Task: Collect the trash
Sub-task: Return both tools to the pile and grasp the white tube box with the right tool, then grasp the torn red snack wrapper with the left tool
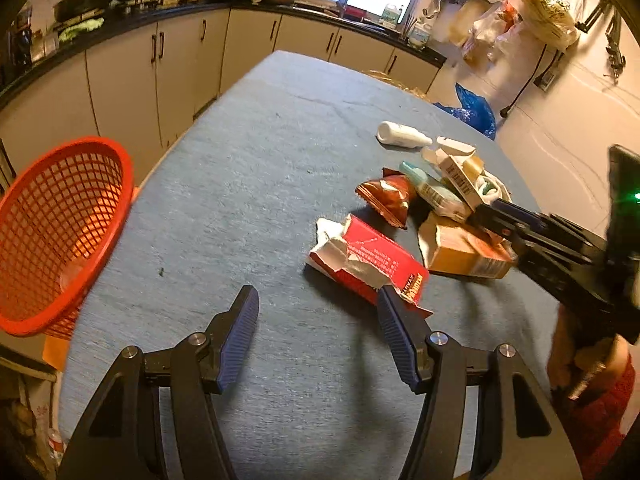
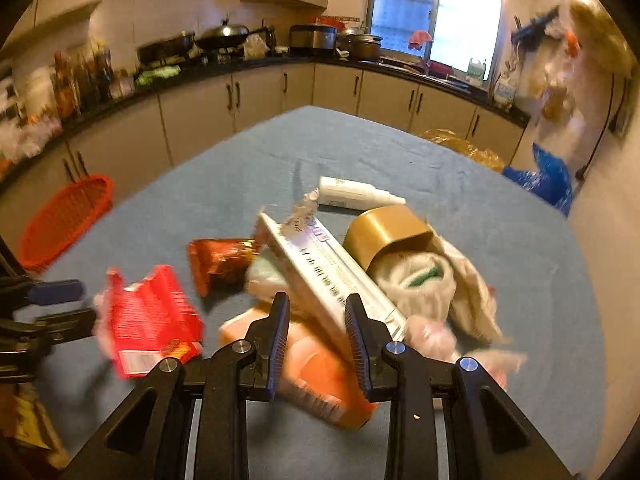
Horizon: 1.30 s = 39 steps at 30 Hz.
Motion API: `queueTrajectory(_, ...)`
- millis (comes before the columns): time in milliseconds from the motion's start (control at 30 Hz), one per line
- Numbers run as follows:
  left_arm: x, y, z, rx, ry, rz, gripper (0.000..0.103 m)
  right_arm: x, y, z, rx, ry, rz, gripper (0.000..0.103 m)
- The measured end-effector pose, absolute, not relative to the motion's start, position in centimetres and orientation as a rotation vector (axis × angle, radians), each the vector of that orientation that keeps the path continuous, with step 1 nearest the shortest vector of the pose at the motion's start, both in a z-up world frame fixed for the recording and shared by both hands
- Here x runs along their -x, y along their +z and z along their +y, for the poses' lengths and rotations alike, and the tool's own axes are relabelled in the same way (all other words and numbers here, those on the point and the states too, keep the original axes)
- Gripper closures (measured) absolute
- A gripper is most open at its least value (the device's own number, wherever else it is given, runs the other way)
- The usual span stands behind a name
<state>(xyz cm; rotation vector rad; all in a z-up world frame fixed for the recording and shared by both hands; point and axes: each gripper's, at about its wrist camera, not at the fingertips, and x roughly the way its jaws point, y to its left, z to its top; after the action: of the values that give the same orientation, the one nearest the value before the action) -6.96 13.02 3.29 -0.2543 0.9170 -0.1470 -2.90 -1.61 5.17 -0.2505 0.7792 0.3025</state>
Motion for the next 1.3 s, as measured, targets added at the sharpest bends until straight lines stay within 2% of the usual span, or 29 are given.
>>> queueTrajectory(400, 8.5, 4.5, 14.0, 0.268, -0.178, 0.901, 0.042, 2.4, 4.0, -1.2, 0.416, 0.244, 0.755, 0.072)
queueTrajectory(433, 8.6, 4.6, 14.0, 0.268, -0.178, 0.899, 0.041, 2.4, 4.0, -1.2, 0.421, 0.248, 0.754, 0.069)
queueTrajectory(467, 8.7, 4.7, 13.9, 0.269, -0.179, 0.897, 0.039, 2.3, 4.0, -1.2, 0.428, 0.245, 0.754, 0.057)
queueTrajectory(500, 8.7, 4.8, 14.0, 0.271, -0.180, 0.898, 0.039, 2.1, 3.9, -1.2, 0.437, 0.235, 0.751, 0.052)
queueTrajectory(633, 7.7, 4.3, 12.9, 0.275, -0.192, 0.927, 0.038, 1.4, 3.2, -1.2, 0.471, 0.207, 0.767, 0.050)
queueTrajectory(667, 7.4, 4.1, 12.5, 0.276, -0.200, 0.939, 0.038, 1.2, 3.1, -1.3, 0.465, 0.207, 0.775, 0.053)
queueTrajectory(700, 7.2, 3.9, 12.1, 0.275, -0.203, 0.944, 0.038, 1.0, 3.1, -1.5, 0.454, 0.207, 0.784, 0.062)
queueTrajectory(733, 6.8, 3.8, 11.6, 0.270, -0.203, 0.951, 0.038, 0.7, 2.9, -1.8, 0.435, 0.209, 0.802, 0.083)
queueTrajectory(1000, 4.5, 2.8, 9.6, 0.220, -0.163, 0.971, 0.038, 0.8, 4.3, -5.4, 0.205, 0.217, 0.793, 0.089)
queueTrajectory(1033, 4.3, 2.6, 9.6, 0.215, -0.151, 0.972, 0.041, 1.1, 4.6, -6.0, 0.169, 0.226, 0.780, 0.089)
queueTrajectory(1100, 3.8, 2.2, 9.5, 0.210, -0.136, 0.979, 0.054, 1.6, 5.2, -6.8, 0.110, 0.250, 0.763, 0.089)
queueTrajectory(1167, 3.7, 2.0, 9.5, 0.205, -0.123, 0.971, 0.075, 2.2, 5.7, -7.3, 0.055, 0.276, 0.748, 0.089)
queueTrajectory(1233, 3.8, 2.0, 9.8, 0.203, -0.117, 0.965, 0.090, 3.1, 6.3, -7.4, 0.016, 0.300, 0.728, 0.089)
queueTrajectory(1300, 3.9, 1.9, 9.8, 0.206, -0.120, 0.956, 0.091, 4.1, 6.7, -7.3, -0.008, 0.313, 0.714, 0.089)
